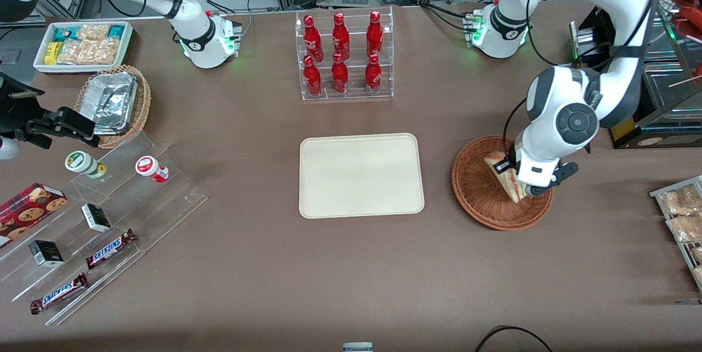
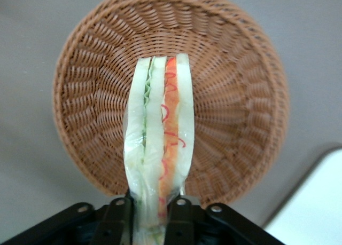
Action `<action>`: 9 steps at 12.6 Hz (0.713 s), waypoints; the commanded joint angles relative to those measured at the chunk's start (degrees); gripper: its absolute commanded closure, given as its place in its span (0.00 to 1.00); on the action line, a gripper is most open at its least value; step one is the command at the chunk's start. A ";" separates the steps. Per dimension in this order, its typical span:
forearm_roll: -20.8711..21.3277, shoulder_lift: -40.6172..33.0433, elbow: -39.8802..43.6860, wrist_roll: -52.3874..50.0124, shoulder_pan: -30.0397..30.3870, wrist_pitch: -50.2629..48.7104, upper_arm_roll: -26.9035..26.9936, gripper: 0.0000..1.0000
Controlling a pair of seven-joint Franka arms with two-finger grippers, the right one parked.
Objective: Place sandwich from basket to tray
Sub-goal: 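Lift the sandwich and carry it over the cream tray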
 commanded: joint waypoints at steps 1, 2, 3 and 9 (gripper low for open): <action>0.46 3.31 7.10 -0.07 -5.35 -5.62 0.24 0.85; 0.29 3.84 7.55 -0.07 -6.23 -5.62 0.07 0.85; 0.20 4.63 8.25 0.37 -7.98 -5.36 -0.02 0.85; -0.33 19.46 23.43 -2.86 -20.98 -5.09 0.06 0.85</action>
